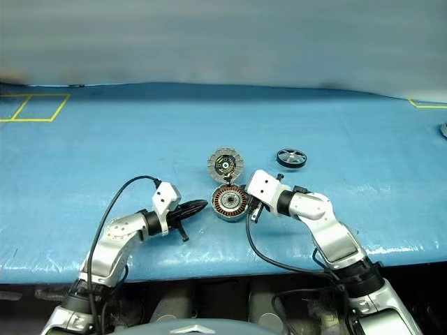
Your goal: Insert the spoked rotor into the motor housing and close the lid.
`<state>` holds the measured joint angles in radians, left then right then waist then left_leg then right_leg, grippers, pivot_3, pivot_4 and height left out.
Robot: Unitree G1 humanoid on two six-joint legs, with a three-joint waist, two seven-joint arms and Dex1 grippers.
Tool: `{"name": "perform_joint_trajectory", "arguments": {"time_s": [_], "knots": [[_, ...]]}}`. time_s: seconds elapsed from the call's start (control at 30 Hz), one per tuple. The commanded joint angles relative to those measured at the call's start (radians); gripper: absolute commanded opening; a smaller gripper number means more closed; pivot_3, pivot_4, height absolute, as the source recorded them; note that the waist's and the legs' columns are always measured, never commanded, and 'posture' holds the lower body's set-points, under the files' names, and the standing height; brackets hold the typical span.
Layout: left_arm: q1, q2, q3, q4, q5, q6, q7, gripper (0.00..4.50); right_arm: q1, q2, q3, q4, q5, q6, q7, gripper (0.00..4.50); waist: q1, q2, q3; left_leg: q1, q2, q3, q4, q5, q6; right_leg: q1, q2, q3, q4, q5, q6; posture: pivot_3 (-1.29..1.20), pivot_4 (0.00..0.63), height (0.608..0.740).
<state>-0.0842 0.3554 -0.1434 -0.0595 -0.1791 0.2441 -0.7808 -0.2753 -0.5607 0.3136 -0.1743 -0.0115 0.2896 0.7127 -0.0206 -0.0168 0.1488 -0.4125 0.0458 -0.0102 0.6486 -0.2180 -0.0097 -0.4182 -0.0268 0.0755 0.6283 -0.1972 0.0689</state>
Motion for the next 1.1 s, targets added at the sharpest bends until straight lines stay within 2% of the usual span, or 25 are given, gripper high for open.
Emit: {"name": "perform_joint_trajectory", "arguments": {"time_s": [0.03,0.43,0.93,1.1], "knots": [[0.014,-0.009,0.029,-0.053,-0.03,-0.043,0.019,0.0,-0.036,0.034,0.008,0.01,-0.015,-0.022,-0.004,0.04,-0.003,0.0,0.0,0.0,0.0,0.0,0.0,0.0,0.0,0.0,0.0,0.0,0.0,0.0,0.0,0.0,0.15,0.74],[0.043,-0.012,0.033,-0.037,-0.048,-0.048,0.045,0.0,-0.022,0.14,0.038,0.016,-0.035,-0.036,-0.005,0.04,-0.006,0.0,0.0,0.0,0.0,0.0,0.0,0.0,0.0,0.0,0.001,0.0,0.0,0.0,0.0,0.0,0.15,0.74],[0.035,-0.01,0.015,-0.03,-0.041,-0.044,0.047,0.0,0.008,0.141,0.103,0.135,-0.128,-0.015,-0.02,0.04,-0.013,0.0,-0.001,0.003,0.001,0.0,0.0,0.0,0.0,0.002,0.001,0.0,0.0,0.0,0.0,0.0,0.15,0.74],[0.038,-0.01,0.017,-0.029,-0.041,-0.042,0.049,0.0,0.017,0.092,0.158,0.1,-0.197,0.003,0.016,0.04,-0.015,0.0,-0.002,0.004,0.001,0.0,0.0,0.0,0.0,0.003,0.0,0.0,0.0,0.0,0.0,0.0,0.15,0.74]]}}
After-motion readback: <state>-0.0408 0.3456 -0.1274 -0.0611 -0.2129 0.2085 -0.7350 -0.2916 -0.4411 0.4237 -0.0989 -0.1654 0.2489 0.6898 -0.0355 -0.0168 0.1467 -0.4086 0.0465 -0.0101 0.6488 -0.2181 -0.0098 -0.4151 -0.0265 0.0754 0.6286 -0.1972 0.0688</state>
